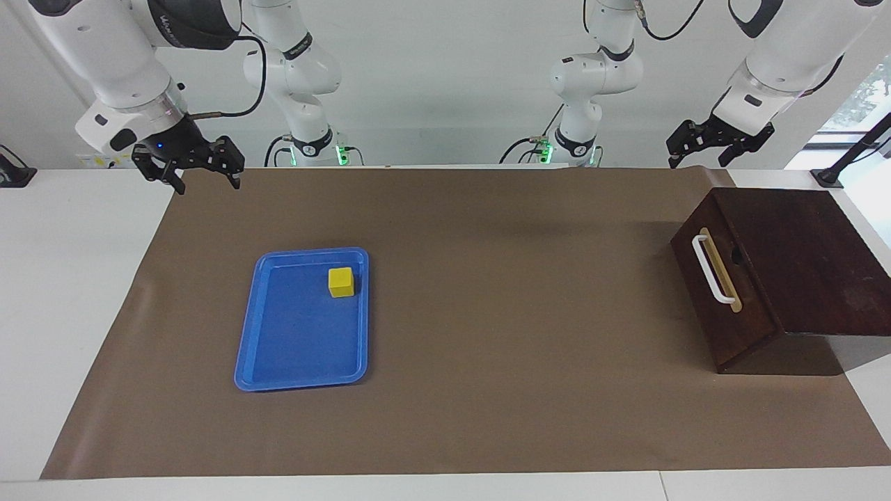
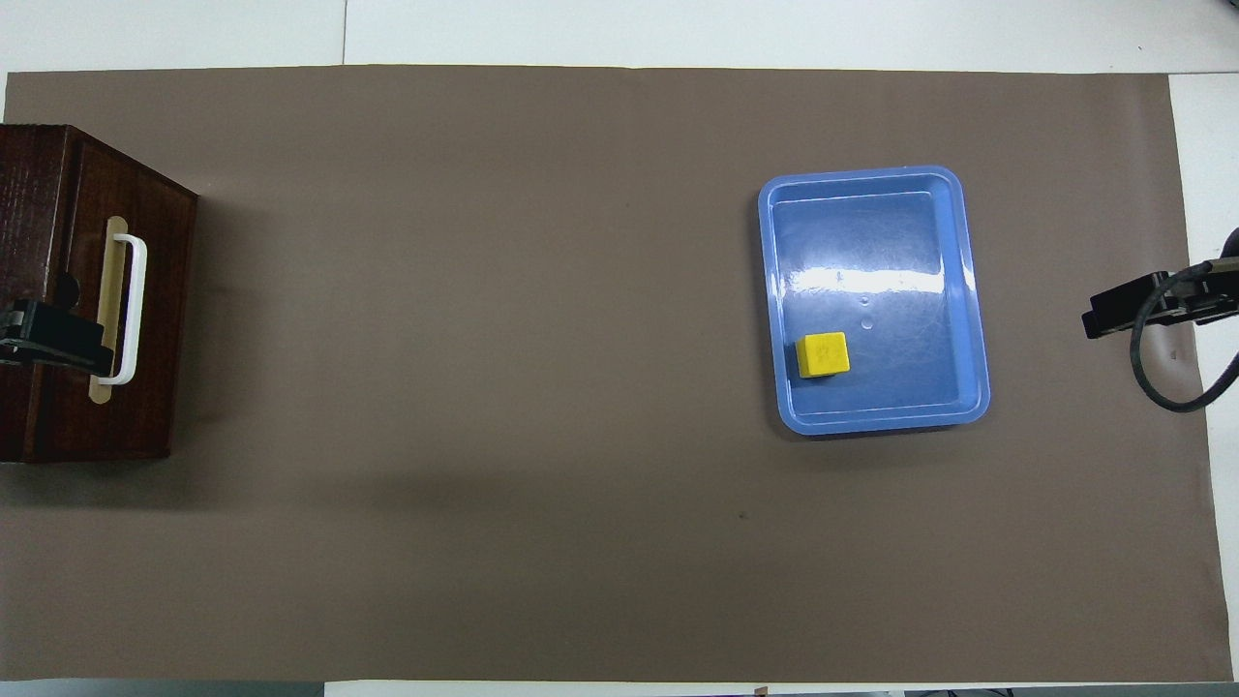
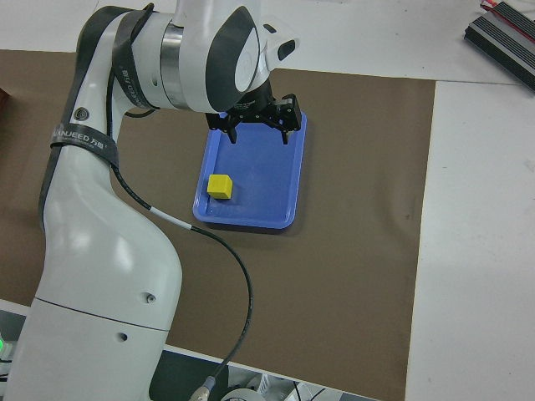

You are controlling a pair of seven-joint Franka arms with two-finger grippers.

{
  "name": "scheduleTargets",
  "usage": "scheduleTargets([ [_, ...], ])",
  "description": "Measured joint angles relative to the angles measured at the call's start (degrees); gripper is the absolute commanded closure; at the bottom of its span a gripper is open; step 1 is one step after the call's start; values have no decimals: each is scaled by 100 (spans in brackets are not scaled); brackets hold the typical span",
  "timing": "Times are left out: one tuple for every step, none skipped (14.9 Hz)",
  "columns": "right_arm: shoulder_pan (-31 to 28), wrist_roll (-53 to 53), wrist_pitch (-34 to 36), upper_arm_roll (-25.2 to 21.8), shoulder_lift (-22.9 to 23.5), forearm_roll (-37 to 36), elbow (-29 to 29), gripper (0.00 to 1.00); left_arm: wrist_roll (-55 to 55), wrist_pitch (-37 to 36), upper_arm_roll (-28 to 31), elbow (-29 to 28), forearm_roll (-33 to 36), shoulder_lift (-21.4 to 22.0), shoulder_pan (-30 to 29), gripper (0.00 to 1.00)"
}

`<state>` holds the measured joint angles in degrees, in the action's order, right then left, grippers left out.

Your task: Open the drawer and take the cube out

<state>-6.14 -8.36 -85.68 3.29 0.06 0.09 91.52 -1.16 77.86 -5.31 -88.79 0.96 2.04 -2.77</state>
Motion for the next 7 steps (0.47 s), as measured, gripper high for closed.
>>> scheduleTargets([
  [0, 0, 0, 0, 0, -3, -1, 0, 1, 10, 0, -3, -13, 0, 0, 0],
  [0, 0, 0, 0, 0, -3, -2, 0, 1, 15, 0, -3, -22, 0, 0, 0],
  [0, 0, 0, 0, 0, -3, -4, 0, 1, 19, -1, -3, -31, 0, 0, 0],
  [0, 0, 0, 0, 0, -3, -8, 0, 1, 23, -1, -3, -35, 0, 0, 0],
  [0, 0, 0, 1, 0, -3, -11, 0, 1, 28, -1, -3, -36, 0, 0, 0],
  [0, 0, 0, 2, 0, -3, -14, 0, 1, 38, -3, -3, -38, 0, 0, 0],
  [0, 0, 0, 4, 0, -3, -15, 0, 2, 54, -10, -3, -39, 0, 1, 0],
])
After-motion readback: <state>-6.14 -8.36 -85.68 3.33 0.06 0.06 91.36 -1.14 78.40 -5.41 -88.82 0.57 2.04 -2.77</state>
